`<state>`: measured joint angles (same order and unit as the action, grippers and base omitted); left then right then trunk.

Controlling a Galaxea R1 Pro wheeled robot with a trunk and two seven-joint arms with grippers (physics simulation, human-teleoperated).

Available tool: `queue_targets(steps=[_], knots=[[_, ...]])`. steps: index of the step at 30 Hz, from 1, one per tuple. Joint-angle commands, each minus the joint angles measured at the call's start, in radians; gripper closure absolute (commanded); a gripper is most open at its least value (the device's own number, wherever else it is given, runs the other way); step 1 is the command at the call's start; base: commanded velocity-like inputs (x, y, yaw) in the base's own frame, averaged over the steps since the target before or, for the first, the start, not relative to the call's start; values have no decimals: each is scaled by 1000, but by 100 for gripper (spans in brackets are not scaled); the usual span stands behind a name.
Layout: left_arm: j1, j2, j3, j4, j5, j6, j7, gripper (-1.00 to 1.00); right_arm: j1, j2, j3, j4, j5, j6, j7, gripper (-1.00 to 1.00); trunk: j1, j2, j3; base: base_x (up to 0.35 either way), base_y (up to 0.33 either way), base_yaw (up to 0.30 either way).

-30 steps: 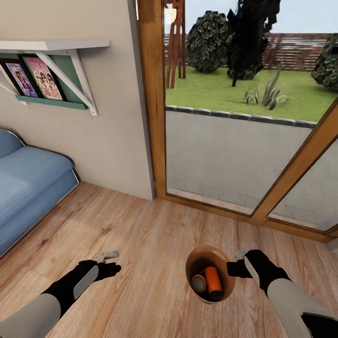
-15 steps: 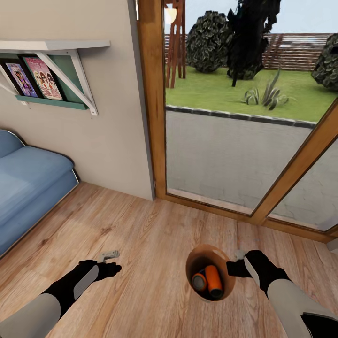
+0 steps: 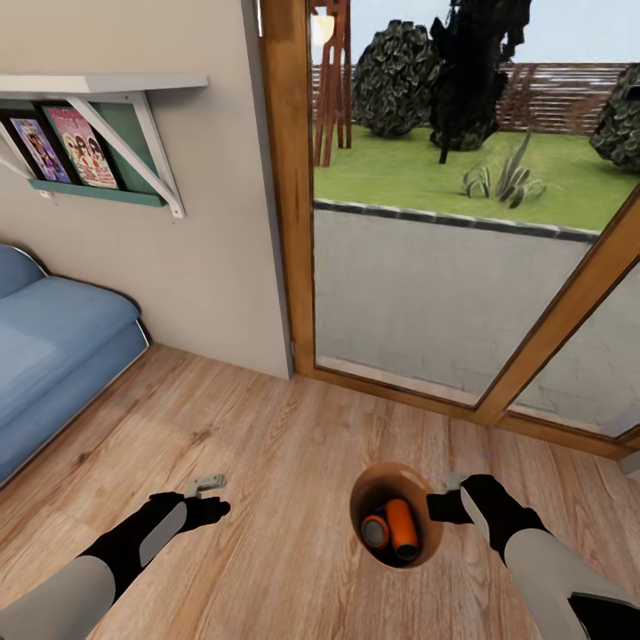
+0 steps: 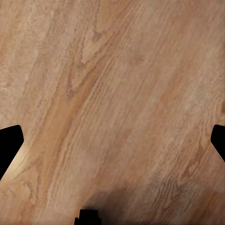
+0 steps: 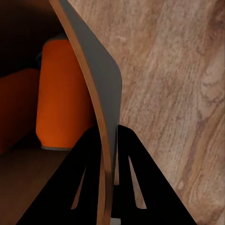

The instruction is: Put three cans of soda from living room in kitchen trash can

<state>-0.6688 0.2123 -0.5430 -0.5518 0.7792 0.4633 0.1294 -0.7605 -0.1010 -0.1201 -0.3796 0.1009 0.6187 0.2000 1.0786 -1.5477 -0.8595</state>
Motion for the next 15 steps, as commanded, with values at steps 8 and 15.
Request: queue_targets(steps=[8, 15], knots=[[0, 0, 0, 0, 0, 0, -1, -100, 0, -3, -2, 1, -11, 1, 4, 100, 12, -21, -9, 0, 0, 0], [0, -1, 0, 0, 1, 1, -2, -100, 0, -6, -4, 1, -12, 1, 4, 100, 38, -70, -31, 0, 0, 0]])
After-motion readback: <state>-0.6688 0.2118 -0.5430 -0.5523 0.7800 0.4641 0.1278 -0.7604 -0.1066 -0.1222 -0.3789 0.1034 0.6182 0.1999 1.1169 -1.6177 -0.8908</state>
